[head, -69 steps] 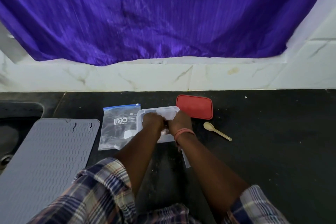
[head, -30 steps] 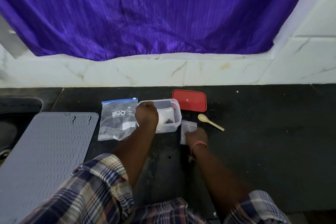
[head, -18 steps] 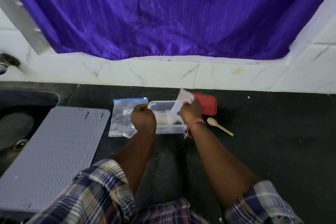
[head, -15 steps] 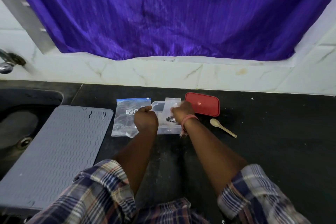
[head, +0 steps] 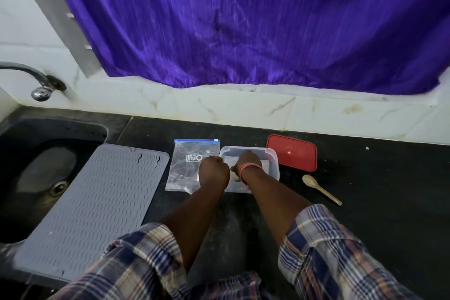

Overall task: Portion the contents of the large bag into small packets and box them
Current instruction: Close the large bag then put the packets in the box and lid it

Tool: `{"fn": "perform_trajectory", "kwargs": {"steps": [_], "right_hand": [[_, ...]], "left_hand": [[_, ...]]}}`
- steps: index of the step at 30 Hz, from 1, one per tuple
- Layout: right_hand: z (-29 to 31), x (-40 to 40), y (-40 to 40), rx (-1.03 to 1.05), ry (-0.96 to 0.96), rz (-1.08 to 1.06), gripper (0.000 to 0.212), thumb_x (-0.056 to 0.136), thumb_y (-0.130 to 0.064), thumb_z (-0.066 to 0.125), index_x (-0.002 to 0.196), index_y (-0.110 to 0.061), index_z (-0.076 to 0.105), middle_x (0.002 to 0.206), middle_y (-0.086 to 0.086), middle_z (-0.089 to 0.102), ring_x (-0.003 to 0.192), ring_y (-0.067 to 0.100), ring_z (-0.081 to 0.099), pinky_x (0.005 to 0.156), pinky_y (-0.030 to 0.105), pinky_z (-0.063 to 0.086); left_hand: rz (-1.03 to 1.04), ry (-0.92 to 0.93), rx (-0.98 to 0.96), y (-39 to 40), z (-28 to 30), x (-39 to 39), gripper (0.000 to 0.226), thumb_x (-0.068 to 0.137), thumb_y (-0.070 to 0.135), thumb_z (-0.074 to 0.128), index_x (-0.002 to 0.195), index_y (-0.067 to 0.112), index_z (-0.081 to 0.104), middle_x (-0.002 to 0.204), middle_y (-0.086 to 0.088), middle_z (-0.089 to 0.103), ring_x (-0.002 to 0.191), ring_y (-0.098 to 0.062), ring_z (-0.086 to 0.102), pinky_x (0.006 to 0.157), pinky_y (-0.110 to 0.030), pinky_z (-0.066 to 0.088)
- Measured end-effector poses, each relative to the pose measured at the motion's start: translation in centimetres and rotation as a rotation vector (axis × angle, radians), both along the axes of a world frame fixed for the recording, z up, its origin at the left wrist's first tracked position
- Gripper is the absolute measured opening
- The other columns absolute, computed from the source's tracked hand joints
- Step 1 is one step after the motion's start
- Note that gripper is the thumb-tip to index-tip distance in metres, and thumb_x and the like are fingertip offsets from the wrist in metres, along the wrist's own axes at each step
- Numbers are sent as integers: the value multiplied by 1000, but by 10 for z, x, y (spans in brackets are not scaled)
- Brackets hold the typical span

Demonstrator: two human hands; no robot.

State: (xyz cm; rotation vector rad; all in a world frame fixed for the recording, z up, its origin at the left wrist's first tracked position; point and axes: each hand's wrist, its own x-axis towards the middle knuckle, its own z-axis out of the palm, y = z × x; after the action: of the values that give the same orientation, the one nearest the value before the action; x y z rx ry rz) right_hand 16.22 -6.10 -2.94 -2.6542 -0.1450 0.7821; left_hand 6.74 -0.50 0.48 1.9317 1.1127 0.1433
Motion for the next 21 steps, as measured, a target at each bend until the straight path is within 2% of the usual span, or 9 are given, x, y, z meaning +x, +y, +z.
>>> {"fn": "perform_trajectory", "kwargs": {"steps": [3,5,7,9,11,13,16,21], "right_hand": [[4,8,-8,91,-211,-47,40,93,-25,69,129,-9,62,121,12,69,110,31,66,93,39,53],[11,19,-20,202,-349,-85,33,98,-32,61,121,-9,66,116,12,70,106,30,66,86,36,52],[16,35,-38,308,-468,-162,37,100,-39,51,105,-8,70,103,14,72,98,32,67,76,33,48],[14,53,-57,341,-517,-246,39,101,-37,47,95,-6,71,96,17,73,94,36,67,74,35,47],[5,73,-79,292,-472,-274,32,99,-30,49,101,-5,69,102,18,72,99,37,67,80,38,50],[-10,85,-103,143,-398,-207,27,98,-23,53,110,-5,68,109,16,71,103,36,66,87,39,52],[-40,93,-134,-78,-288,11,29,99,-21,54,120,-8,68,122,16,67,109,35,64,99,41,51],[-51,89,-144,-124,-415,295,33,100,-6,43,129,-4,60,131,20,60,116,35,61,101,41,49]], "left_hand": [[56,-62,-6,-5,-4,4,39,91,2,56,126,14,70,133,-11,66,119,-26,64,105,-39,51],[72,-95,18,-9,-4,10,39,90,1,57,122,16,73,132,-9,67,115,-25,66,103,-38,52],[79,-115,52,-14,-4,18,36,90,3,60,117,20,76,130,-6,68,112,-23,66,100,-36,54],[80,-129,109,-19,-6,27,32,90,5,62,110,24,78,127,-4,67,113,-24,64,101,-38,52],[93,-133,152,-21,-9,33,31,89,5,63,105,28,77,125,-4,66,115,-27,62,102,-44,50],[119,-111,177,-20,-14,36,32,89,4,64,106,29,76,127,-4,65,117,-28,60,102,-46,50],[155,-110,155,-16,-26,41,37,88,-1,64,111,26,76,133,-7,63,122,-28,59,105,-45,50],[143,-119,186,-17,-33,45,40,88,-7,64,116,19,74,137,-9,60,127,-27,56,106,-34,45]]}}
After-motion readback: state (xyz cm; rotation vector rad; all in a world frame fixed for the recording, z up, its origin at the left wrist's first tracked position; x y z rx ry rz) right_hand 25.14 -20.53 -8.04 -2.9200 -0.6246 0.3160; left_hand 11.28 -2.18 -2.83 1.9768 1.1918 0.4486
